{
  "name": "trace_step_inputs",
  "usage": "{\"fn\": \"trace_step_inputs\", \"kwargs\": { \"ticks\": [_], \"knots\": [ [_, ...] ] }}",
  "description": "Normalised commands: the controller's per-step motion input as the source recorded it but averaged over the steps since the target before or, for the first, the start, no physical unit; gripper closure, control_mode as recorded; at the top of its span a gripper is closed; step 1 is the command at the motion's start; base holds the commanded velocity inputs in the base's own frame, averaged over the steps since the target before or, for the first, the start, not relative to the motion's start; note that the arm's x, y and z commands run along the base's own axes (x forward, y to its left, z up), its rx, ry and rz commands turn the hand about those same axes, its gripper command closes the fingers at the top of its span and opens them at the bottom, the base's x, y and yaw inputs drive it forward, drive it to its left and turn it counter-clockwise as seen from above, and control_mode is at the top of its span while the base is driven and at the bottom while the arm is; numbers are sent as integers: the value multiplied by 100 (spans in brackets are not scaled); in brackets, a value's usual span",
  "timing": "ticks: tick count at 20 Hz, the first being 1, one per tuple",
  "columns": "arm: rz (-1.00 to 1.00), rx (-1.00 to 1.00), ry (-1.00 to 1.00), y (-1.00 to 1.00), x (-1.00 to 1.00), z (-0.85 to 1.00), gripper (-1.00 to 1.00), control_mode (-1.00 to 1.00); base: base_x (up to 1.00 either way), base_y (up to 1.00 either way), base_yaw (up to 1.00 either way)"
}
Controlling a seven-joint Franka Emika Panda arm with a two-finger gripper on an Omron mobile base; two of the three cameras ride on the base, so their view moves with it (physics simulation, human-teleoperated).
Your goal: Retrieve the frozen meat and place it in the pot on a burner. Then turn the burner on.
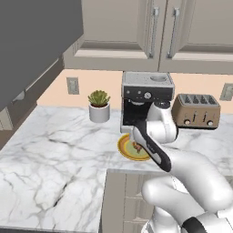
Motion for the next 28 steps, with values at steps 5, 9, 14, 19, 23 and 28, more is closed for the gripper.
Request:
{"fn": "trace_step_inputs", "kwargs": {
  "ticks": [5,9,14,19,23,28],
  "knots": [
    [0,0,0,0,58,-18,-100,-100,0,0,0],
    [0,0,0,0,63,-17,-100,-100,0,0,0],
    [0,0,0,0,48,-22,-100,-100,0,0,0],
    [0,0,0,-7,14,-33,-100,-100,0,0,0],
    [0,0,0,-21,0,-38,-100,-100,0,0,0],
    [0,0,0,-7,5,-32,-100,-100,0,0,0]
  ]
}}
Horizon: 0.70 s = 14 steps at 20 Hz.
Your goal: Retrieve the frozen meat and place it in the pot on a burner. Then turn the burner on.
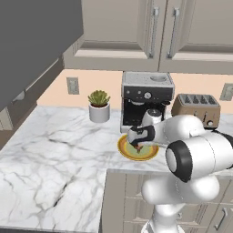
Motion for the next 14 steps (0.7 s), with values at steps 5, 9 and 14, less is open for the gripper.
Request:
{"fn": "trace_step_inputs", "kwargs": {
  "ticks": [5,9,14],
  "knots": [
    [0,0,0,2,25,-21,-100,-100,0,0,0],
    [0,0,0,0,23,-6,-100,-100,0,0,0],
    [0,0,0,0,-7,-68,-100,-100,0,0,0]
  ]
}}
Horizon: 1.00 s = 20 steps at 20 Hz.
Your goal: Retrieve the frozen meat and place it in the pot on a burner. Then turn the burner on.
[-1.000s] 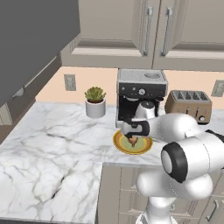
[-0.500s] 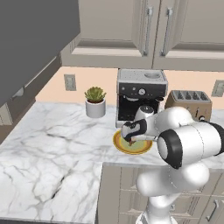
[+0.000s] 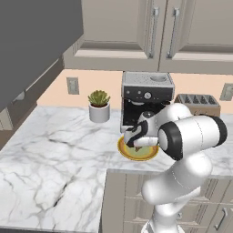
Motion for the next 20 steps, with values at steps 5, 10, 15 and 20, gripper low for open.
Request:
{"fn": "trace_step_inputs", "kwargs": {
  "ticks": [5,10,15,20],
  "knots": [
    [0,2,1,0,0,-31,100,-100,0,0,0],
    [0,0,-6,1,-10,8,100,-100,0,0,0],
    [-7,0,-15,8,-29,73,100,-100,0,0,0],
    [-11,0,-31,3,-29,100,100,-100,0,0,0]
  ]
}}
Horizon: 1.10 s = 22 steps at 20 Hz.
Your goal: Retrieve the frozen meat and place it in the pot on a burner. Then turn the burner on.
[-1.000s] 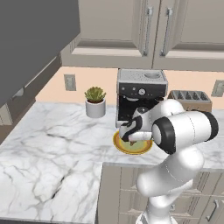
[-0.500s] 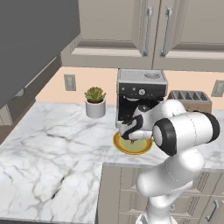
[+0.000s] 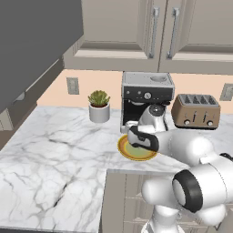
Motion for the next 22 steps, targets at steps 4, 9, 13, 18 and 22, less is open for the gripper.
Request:
{"fn": "trace_step_inputs", "kwargs": {
  "ticks": [4,9,13,18,22],
  "knots": [
    [-12,0,-22,1,-11,73,100,-100,0,0,0],
    [0,0,0,0,0,0,100,-100,0,0,0],
    [0,0,0,0,0,0,100,-100,0,0,0],
    [1,0,0,0,-13,0,100,100,-15,0,5],
    [0,0,0,0,0,0,100,100,-67,0,43]
  ]
}}
